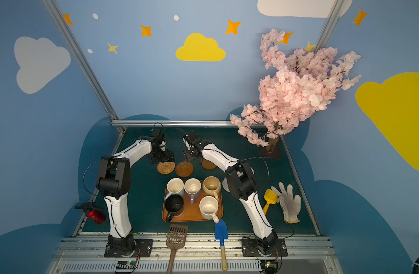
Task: Place cups on coasters
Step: Move the coaster to the center of the table.
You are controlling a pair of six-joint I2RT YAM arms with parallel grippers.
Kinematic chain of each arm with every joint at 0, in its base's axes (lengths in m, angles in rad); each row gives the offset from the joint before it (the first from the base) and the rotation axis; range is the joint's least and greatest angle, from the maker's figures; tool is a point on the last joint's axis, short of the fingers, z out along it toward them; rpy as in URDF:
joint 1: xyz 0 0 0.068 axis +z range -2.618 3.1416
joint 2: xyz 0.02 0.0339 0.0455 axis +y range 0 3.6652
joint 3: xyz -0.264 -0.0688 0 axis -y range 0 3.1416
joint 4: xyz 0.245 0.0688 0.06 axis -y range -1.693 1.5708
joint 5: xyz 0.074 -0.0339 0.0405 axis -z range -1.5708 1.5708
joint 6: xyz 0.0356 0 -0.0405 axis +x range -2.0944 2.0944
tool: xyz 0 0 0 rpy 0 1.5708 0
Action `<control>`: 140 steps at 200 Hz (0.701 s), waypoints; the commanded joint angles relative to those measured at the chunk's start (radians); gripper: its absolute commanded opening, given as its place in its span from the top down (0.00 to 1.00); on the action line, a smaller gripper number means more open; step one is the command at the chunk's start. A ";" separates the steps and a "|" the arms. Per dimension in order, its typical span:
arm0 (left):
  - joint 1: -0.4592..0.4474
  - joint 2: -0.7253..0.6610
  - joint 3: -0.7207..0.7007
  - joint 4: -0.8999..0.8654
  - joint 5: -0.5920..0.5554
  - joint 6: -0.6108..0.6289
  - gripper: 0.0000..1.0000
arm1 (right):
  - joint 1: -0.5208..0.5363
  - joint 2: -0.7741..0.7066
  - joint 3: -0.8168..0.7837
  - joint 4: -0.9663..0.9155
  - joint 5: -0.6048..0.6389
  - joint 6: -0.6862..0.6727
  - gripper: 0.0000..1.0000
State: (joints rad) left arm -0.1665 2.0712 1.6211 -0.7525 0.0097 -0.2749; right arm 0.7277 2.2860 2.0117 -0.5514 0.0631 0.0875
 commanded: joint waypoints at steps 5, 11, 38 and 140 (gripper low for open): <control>0.000 -0.068 0.022 -0.050 -0.035 0.005 0.00 | -0.027 -0.076 -0.063 -0.009 0.016 -0.022 0.29; -0.001 -0.083 0.019 -0.051 -0.035 0.008 0.00 | -0.036 -0.087 -0.084 -0.014 0.021 -0.025 0.30; -0.010 -0.154 -0.001 -0.035 0.016 0.019 0.00 | -0.102 -0.139 -0.180 -0.020 -0.039 -0.005 0.37; -0.083 -0.236 -0.147 0.178 0.315 -0.107 0.00 | -0.164 -0.077 -0.250 -0.046 -0.049 -0.045 0.69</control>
State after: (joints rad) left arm -0.2459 1.8183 1.4750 -0.6106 0.2707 -0.3553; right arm 0.5591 2.1853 1.7519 -0.5705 0.0410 0.0608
